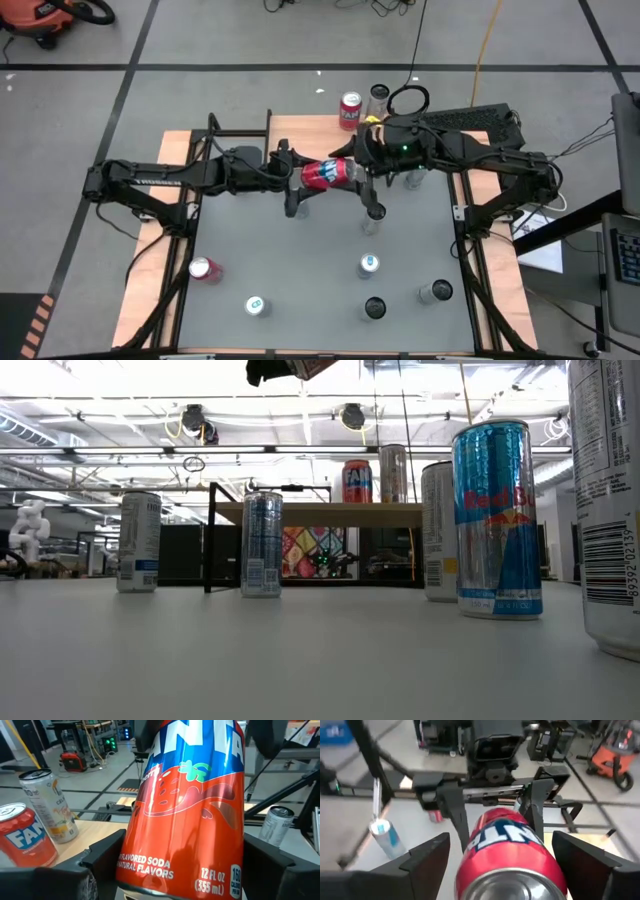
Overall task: Place canned beverage on shelf
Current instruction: Put the right orange soda can on the shelf aligned with the other orange soda can
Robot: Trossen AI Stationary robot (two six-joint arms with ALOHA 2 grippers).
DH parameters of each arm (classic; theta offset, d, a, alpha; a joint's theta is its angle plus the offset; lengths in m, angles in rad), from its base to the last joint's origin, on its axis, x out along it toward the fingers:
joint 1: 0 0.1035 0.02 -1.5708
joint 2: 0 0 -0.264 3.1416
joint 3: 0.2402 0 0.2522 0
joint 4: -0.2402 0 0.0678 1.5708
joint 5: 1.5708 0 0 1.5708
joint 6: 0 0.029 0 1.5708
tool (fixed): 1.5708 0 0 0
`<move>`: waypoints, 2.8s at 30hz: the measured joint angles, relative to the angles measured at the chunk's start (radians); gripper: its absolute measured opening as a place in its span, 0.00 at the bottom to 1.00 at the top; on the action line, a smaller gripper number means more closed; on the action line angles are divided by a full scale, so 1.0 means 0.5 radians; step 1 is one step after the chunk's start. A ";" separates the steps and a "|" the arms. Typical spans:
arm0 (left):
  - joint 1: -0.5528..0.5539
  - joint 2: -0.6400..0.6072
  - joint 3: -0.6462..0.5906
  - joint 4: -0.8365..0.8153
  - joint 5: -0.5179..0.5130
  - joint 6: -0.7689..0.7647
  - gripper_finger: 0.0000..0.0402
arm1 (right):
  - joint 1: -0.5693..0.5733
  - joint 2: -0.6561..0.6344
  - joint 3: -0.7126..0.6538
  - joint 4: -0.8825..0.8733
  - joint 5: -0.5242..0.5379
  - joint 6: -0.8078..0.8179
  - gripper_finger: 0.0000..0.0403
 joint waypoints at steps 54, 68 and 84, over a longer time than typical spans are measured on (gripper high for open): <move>-0.252 0.025 0.014 0.718 -1.416 0.527 0.76 | -0.081 0.072 -0.170 1.133 0.755 1.317 0.79; -0.214 0.037 0.014 0.705 -1.473 0.525 0.76 | -0.141 0.123 -0.169 1.194 0.675 1.314 0.67; -0.236 0.037 0.014 0.536 -1.396 0.197 0.97 | -0.210 0.054 -0.172 1.138 0.596 1.158 0.60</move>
